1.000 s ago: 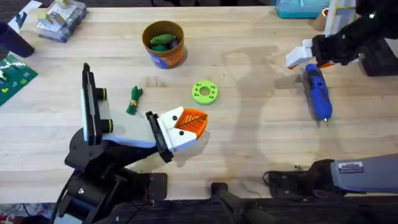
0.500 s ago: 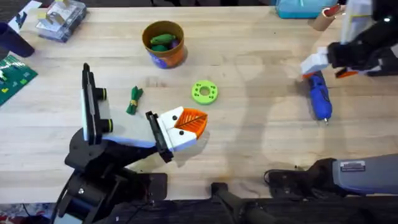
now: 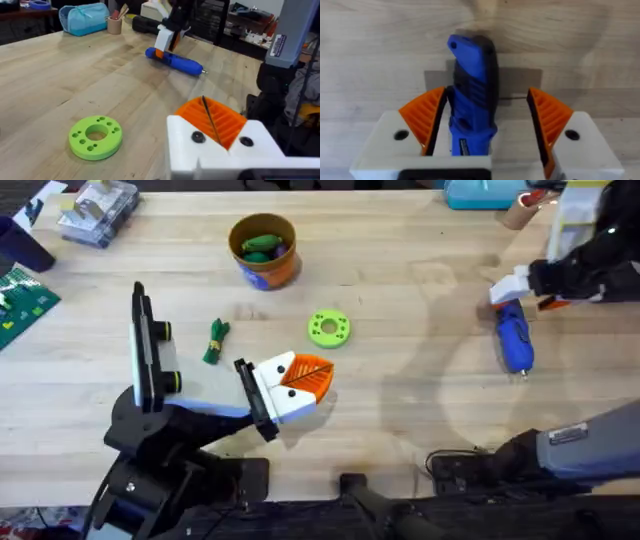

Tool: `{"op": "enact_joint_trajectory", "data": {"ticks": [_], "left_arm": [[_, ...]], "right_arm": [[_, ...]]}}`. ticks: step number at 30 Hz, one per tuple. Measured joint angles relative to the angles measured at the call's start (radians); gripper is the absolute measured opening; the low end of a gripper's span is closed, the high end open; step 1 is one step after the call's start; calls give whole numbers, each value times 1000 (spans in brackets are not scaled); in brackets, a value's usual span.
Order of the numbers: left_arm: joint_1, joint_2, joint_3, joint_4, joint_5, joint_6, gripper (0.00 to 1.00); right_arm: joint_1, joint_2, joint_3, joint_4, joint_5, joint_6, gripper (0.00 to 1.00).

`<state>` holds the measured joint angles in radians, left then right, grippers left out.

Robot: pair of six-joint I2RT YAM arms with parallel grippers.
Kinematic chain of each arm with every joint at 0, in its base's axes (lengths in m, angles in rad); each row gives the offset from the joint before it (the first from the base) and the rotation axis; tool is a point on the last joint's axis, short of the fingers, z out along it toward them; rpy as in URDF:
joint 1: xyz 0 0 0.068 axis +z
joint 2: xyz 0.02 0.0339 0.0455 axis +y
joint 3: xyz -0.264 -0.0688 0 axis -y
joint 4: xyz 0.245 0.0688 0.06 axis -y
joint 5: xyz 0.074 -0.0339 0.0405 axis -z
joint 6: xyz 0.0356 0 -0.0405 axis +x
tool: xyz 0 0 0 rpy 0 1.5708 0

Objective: Pick up the gripper from the table and insert it into the empty holder that is missing its gripper. Then pick up a screw, insert it into the mounting hole, and use the screwdriver to tighten it. Finally, clean up the table by picking up the vegetable and placing it into the bucket.

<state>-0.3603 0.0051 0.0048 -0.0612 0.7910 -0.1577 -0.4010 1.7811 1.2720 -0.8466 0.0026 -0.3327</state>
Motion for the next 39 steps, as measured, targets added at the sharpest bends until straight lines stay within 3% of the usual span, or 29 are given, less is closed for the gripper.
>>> {"op": "enact_joint_trajectory", "data": {"ticks": [6,15,24,25,39], "left_arm": [[0,0,0,0,-2,0,16],[0,0,0,0,-2,0,16],[0,0,0,0,-2,0,16],[0,0,0,0,-2,0,16],[0,0,0,0,-2,0,16]], "right_arm": [[1,81,-1,8,2,15,969],[12,81,0,12,17,22,930],[12,84,0,22,18,32,61],[13,87,0,22,17,34,29],[12,78,41,9,1,112,27]]}}
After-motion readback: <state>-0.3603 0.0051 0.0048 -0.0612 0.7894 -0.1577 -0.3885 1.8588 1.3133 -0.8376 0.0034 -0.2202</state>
